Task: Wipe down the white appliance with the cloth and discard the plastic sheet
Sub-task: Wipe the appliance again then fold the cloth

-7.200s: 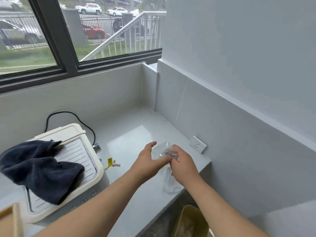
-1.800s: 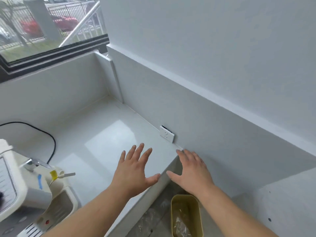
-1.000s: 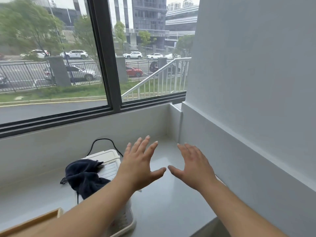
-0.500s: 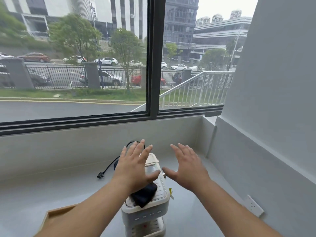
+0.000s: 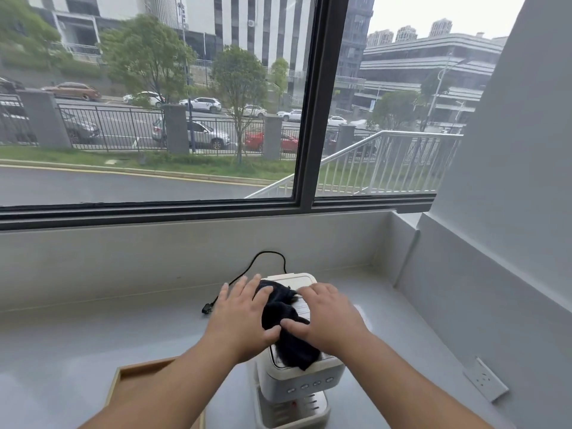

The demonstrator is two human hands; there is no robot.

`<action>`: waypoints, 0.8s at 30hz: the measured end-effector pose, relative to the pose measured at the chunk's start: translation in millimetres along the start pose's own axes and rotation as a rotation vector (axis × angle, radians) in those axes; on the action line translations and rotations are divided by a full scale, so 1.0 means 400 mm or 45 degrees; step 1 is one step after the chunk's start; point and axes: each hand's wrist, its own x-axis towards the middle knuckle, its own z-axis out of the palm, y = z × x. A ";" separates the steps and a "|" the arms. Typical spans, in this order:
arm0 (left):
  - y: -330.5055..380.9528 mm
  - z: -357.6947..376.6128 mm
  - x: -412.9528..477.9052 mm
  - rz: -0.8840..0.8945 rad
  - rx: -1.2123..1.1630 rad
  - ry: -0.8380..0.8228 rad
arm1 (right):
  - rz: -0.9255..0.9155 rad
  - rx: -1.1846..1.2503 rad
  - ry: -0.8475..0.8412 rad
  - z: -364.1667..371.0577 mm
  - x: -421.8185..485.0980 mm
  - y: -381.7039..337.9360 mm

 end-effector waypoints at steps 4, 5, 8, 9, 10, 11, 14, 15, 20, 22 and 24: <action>-0.006 0.018 -0.010 0.025 -0.011 -0.061 | 0.024 -0.047 -0.098 0.022 -0.008 -0.032; -0.008 0.019 -0.011 0.035 -0.012 -0.052 | 0.022 -0.071 -0.111 0.025 -0.010 -0.039; -0.019 0.018 -0.005 0.091 0.047 0.004 | 0.004 -0.127 -0.127 0.032 -0.017 -0.056; -0.024 0.016 0.000 0.114 0.067 0.025 | -0.004 -0.133 -0.124 0.034 -0.018 -0.061; -0.030 0.014 0.005 0.133 0.078 0.044 | -0.008 -0.133 -0.122 0.036 -0.019 -0.065; -0.034 0.011 0.010 0.150 0.083 0.055 | -0.010 -0.128 -0.120 0.037 -0.020 -0.069; -0.042 0.003 0.022 0.188 0.090 0.075 | -0.033 -0.126 -0.087 0.039 -0.020 -0.075; -0.042 0.002 0.025 0.195 0.087 0.087 | -0.042 -0.121 -0.073 0.039 -0.019 -0.075; -0.036 -0.012 0.042 0.167 0.018 0.129 | 0.017 0.157 0.036 0.020 -0.005 -0.066; -0.029 -0.020 0.047 0.132 -0.033 0.139 | 0.097 0.365 0.072 -0.003 0.008 -0.062; -0.020 -0.028 0.048 0.113 -0.138 0.152 | 0.166 0.547 0.097 -0.032 0.029 -0.057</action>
